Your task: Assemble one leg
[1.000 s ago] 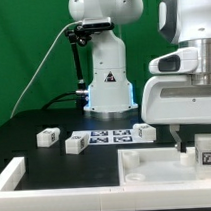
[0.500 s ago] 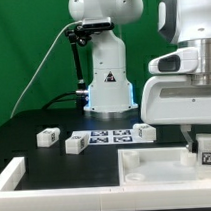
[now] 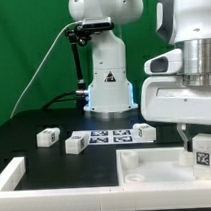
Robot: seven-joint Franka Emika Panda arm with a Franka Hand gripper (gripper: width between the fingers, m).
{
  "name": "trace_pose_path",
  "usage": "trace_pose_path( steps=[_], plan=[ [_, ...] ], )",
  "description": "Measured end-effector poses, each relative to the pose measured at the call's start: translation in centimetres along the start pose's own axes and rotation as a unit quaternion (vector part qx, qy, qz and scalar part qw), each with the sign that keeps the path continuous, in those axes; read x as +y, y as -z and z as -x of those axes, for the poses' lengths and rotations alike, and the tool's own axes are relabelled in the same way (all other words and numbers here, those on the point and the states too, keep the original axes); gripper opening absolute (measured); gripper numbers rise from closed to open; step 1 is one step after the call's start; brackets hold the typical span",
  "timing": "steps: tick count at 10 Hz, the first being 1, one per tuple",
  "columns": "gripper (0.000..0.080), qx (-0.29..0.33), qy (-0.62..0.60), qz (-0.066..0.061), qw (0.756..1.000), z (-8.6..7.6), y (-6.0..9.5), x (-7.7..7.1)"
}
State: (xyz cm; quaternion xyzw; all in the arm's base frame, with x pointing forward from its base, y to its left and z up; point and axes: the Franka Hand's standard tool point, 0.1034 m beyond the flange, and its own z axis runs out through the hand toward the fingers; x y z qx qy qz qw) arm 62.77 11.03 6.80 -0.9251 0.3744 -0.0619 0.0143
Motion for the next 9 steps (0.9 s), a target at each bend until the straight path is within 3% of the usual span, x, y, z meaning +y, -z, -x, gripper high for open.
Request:
trace_pose_path(
  steps=[3,9],
  plan=[
    [0.0291,-0.006,-0.200,0.004,0.980,0.22,-0.04,0.06],
    [0.0291,-0.029,-0.451,0.003,0.892,0.59,-0.08,0.08]
  ],
)
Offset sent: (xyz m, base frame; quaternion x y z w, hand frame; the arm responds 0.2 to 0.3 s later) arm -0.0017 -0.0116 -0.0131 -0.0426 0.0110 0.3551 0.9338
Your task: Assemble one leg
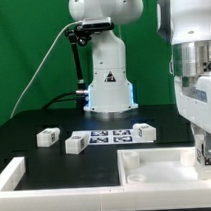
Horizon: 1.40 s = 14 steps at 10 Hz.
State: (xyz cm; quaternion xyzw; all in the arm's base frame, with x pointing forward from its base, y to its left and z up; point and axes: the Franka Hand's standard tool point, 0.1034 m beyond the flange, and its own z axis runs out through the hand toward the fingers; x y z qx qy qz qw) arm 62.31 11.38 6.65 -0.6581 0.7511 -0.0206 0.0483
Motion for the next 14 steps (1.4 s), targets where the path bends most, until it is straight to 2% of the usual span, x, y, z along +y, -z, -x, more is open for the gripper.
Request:
trace_pose_path(
  steps=[3,5,6,7,8,12,14],
  plan=[
    [0.0291,-0.003,-0.025,0.001,1.000,0.0,-0.1,0.0],
    [0.0574,-0.002,0.027,0.000,1.000,-0.2,-0.1,0.0],
    [0.0574,-0.002,0.059,0.000,0.998,-0.2,-0.1,0.0],
    [0.0634,-0.001,0.124,0.000,0.992,0.0,-0.1,0.0],
    [0.0645,0.002,0.181,0.001,0.983,0.3,-0.1,0.1],
    [0.0648,0.006,0.378,0.004,0.926,1.1,-0.2,0.5],
    [0.0648,0.012,0.512,0.006,0.859,0.9,0.1,0.2]
  ],
)
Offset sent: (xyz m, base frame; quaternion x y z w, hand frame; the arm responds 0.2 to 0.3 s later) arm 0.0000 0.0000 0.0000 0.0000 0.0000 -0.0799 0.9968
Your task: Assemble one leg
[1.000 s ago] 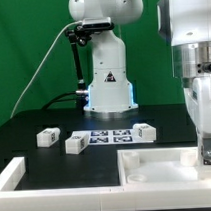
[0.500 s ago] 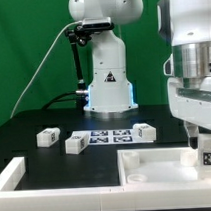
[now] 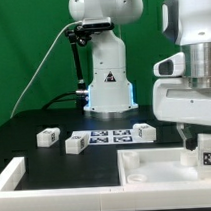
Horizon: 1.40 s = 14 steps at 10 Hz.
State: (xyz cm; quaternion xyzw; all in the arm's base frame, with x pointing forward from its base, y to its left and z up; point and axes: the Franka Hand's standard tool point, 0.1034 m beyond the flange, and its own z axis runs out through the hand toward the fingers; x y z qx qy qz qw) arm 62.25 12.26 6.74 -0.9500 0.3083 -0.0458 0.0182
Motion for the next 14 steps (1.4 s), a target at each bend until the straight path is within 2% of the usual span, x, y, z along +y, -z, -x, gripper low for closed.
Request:
trace_pose_path(
  steps=[4,6,8,9,10,12,14],
  plan=[
    [0.0648,0.009,0.218,0.012,0.976,-0.30,0.17,0.05],
    [0.0648,0.010,0.219,0.012,0.976,-0.28,0.12,0.09],
    [0.0378,0.010,0.218,0.013,0.976,-0.33,0.09,0.16],
    [0.0378,0.010,0.218,0.013,0.976,-0.36,0.08,0.18],
    [0.0288,0.010,0.214,0.013,0.977,-0.37,0.08,0.20],
    [0.0289,0.010,0.201,0.012,0.979,-0.39,0.07,0.23],
    [0.0289,0.016,0.091,0.012,0.996,-0.41,0.05,0.44]
  ],
)
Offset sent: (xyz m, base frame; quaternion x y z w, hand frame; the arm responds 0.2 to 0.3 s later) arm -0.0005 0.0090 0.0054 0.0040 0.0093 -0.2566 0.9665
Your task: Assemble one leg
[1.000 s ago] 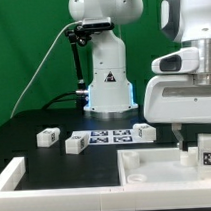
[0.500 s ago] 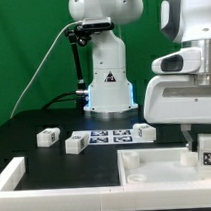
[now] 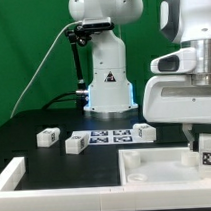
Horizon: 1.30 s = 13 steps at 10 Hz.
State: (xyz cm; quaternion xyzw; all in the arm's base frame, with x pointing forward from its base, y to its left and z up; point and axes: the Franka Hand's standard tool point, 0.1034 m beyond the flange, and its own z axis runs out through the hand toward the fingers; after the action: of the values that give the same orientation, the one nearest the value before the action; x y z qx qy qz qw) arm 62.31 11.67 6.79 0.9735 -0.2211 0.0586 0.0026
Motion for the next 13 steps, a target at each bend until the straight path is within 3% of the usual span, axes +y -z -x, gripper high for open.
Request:
trace_pose_path(
  steps=[5,8,10,11,13],
  plan=[
    [0.0314,0.011,-0.214,0.022,0.977,-0.9,-0.1,2.9],
    [0.0317,0.012,-0.240,0.028,0.970,-1.2,-0.1,3.7],
    [0.0560,0.012,-0.240,0.027,0.970,-1.1,-0.2,3.7],
    [0.0621,0.012,-0.240,0.028,0.970,-1.1,-0.2,3.7],
    [0.0645,0.011,-0.240,0.028,0.970,-1.1,-0.2,3.7]
  ],
)
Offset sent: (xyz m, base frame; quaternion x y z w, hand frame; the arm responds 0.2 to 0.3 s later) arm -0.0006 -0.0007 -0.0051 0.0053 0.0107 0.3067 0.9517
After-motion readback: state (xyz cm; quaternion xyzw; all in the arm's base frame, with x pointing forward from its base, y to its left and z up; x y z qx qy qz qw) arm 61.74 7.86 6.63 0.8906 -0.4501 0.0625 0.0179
